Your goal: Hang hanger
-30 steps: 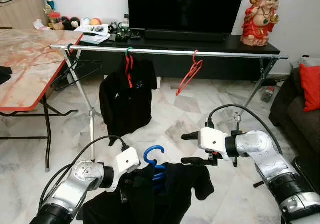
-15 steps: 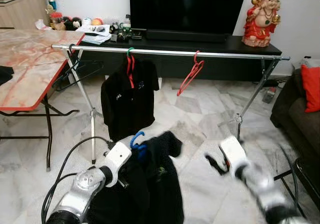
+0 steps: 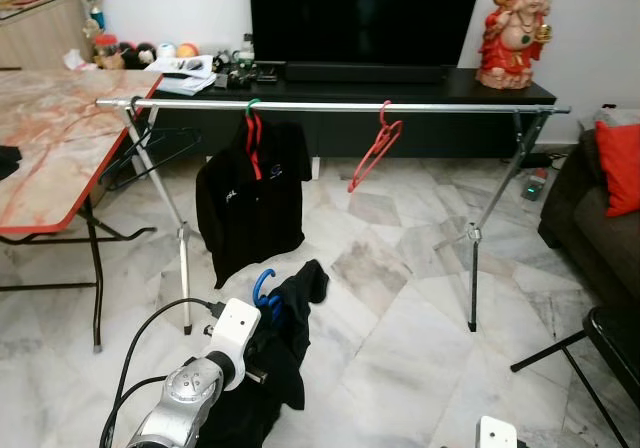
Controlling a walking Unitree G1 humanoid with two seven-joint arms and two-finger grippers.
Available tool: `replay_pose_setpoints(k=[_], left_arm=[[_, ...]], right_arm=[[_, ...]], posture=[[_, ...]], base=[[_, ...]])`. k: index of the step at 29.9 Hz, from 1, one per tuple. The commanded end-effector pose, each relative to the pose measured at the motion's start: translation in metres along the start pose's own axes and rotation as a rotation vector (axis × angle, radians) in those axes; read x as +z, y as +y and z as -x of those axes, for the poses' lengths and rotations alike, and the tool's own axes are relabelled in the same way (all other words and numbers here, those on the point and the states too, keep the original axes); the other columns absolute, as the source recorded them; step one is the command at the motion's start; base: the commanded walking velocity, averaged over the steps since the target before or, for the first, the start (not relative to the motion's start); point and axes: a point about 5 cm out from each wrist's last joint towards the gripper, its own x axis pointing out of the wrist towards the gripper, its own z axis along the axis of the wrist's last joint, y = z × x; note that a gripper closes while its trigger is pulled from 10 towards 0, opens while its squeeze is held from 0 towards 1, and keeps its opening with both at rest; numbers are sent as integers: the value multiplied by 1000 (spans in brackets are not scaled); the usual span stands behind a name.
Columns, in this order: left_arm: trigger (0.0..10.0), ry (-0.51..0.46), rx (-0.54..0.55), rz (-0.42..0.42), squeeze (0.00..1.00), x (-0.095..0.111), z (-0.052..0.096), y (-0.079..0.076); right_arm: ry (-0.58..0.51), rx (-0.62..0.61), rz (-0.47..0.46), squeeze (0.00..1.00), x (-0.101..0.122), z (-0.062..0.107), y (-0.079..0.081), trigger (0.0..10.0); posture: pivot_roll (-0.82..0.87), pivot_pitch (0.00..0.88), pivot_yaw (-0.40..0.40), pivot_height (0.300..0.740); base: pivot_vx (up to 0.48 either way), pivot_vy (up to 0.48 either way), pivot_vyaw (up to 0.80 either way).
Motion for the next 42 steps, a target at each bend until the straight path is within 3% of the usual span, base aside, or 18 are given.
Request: replay_pose_setpoints(k=[1,17,42], left_arm=[[10000,-41,30,23,0,11,-4,6],[10000,-49,81,25,0,17,-6,19],[10000,-66,94,26,0,26,-10,24]], right_arm=[[-4,10,3,0,-3,0,3,10000],[53,66,146,0,-27,4,8,10000],[41,97,171,0,-22,3,11,10000]], posture=[[-22,0,12,740],[-22,0,23,740],[-12,0,12,740]], base=[[382,0,0],[459,0,0],[480,0,33]])
